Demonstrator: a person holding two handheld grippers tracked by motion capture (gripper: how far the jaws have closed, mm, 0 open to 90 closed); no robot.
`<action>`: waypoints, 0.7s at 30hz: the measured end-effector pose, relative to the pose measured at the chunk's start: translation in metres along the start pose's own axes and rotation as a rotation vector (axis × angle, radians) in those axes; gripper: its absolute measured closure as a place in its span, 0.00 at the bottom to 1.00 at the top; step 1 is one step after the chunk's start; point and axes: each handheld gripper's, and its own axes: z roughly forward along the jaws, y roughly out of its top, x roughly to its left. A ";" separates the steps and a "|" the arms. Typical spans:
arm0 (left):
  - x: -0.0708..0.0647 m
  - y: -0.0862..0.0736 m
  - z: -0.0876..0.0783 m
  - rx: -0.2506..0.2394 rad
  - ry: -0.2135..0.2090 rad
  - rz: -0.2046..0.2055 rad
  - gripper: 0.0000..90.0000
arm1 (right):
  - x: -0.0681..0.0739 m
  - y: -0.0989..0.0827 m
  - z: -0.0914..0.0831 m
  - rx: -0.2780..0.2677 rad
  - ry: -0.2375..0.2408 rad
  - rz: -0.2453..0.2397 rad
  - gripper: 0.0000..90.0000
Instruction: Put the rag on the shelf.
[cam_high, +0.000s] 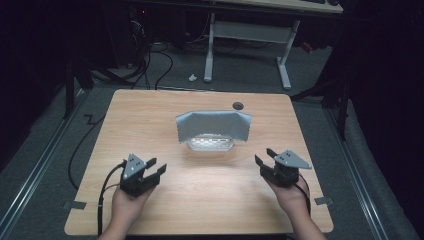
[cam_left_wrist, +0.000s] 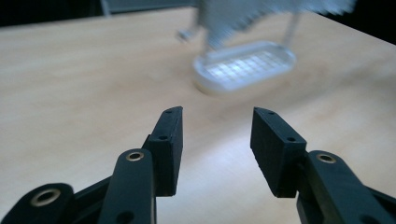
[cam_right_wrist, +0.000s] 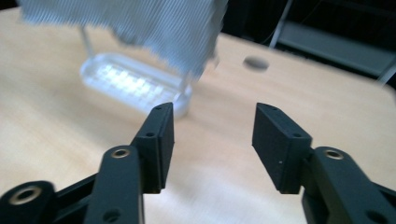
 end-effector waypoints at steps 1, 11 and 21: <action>-0.008 -0.006 -0.001 0.013 -0.016 0.014 0.59 | 0.004 -0.007 -0.002 0.011 0.006 0.011 0.52; -0.050 -0.041 0.008 0.158 -0.085 0.117 0.53 | 0.038 -0.061 -0.014 0.157 0.027 -0.059 0.47; -0.042 -0.039 0.007 0.139 -0.074 0.092 0.52 | 0.042 -0.061 -0.010 0.164 0.049 -0.056 0.47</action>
